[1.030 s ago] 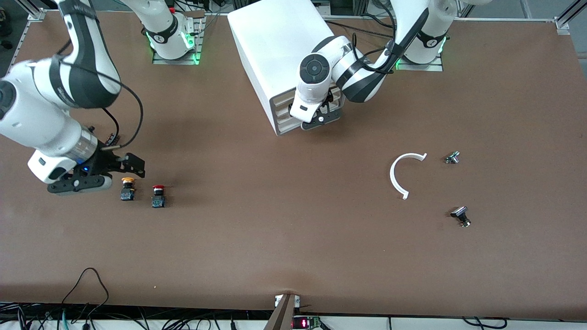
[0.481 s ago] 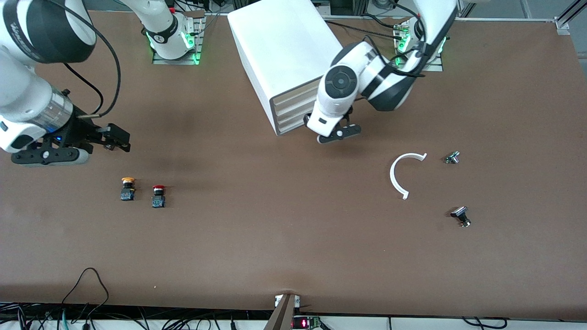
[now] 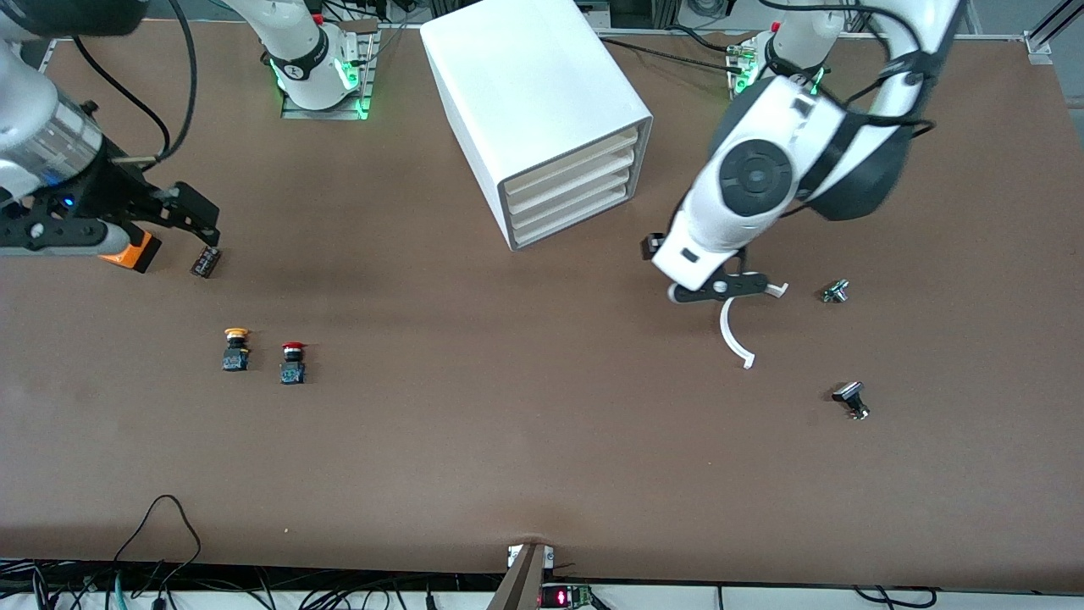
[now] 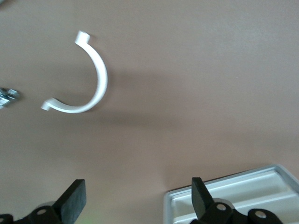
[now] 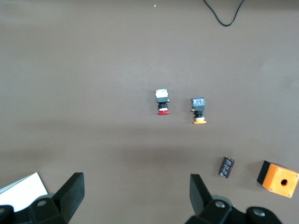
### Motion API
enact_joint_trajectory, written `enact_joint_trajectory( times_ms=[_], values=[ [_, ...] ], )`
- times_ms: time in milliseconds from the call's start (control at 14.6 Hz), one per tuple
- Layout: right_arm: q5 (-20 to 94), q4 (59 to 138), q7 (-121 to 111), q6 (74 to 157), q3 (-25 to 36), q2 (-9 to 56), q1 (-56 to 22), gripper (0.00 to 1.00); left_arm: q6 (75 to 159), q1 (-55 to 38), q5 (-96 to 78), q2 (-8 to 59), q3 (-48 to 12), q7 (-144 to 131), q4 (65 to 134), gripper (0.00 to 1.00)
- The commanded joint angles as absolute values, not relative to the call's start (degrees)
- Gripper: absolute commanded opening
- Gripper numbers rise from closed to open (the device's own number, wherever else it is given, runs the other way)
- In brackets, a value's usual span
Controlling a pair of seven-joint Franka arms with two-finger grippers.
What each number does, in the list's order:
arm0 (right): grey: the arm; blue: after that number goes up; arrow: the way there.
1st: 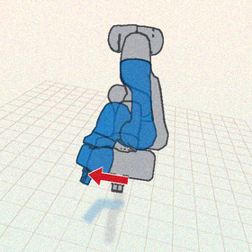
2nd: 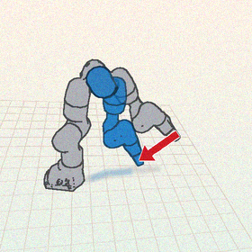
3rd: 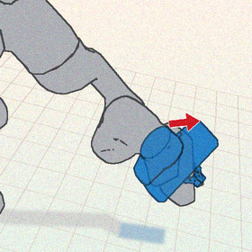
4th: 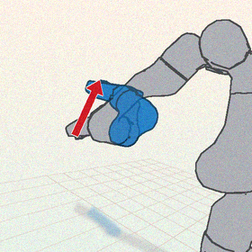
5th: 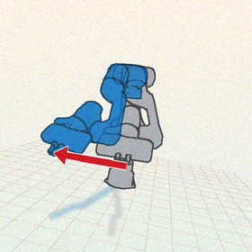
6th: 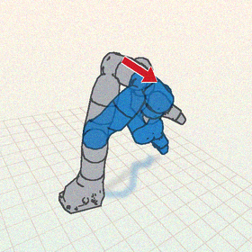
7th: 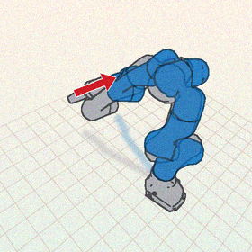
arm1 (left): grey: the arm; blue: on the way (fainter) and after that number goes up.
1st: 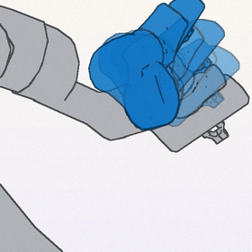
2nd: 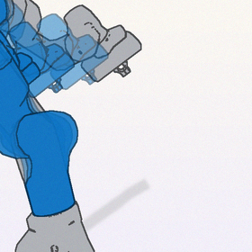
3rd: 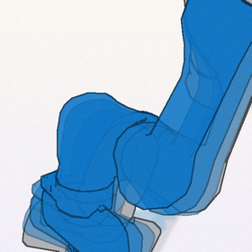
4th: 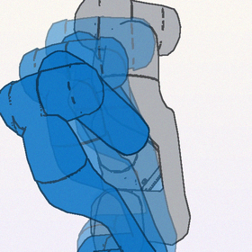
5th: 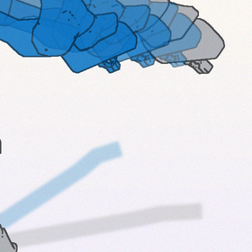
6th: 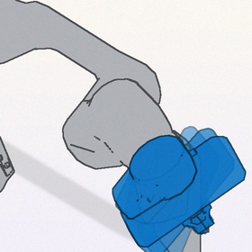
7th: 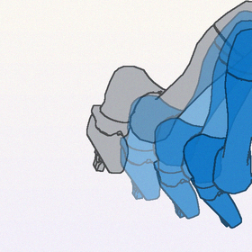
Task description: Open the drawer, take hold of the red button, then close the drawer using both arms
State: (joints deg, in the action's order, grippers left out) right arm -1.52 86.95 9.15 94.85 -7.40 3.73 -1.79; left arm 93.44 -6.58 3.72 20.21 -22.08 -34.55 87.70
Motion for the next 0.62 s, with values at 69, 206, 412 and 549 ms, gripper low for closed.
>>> enact_joint_trajectory(
  times_ms=[69, 206, 412, 549],
  values=[
    [-2.3, 86.9, 10.0, 91.5, -9.1, 0.1, 1.4, 1.00, 85.4, 0.4, 4.9, 17.1, -22.6, -18.2, 81.4, 0.99],
    [-2.4, 87.1, 10.1, 89.4, -8.4, -1.0, 1.4, 1.00, 84.9, 4.2, 4.8, 14.0, -22.6, -10.2, 81.5, 0.99],
    [-2.1, 88.0, 9.8, 89.3, -5.5, -1.3, 0.5, 1.00, 84.3, 5.7, 3.8, 8.7, -18.8, -1.6, 83.6, 0.99],
    [-1.9, 90.3, 9.9, 90.2, -3.0, -2.7, -1.0, 1.00, 86.0, 4.8, 2.5, 4.1, -14.0, 1.6, 88.0, 0.99]
  ],
)
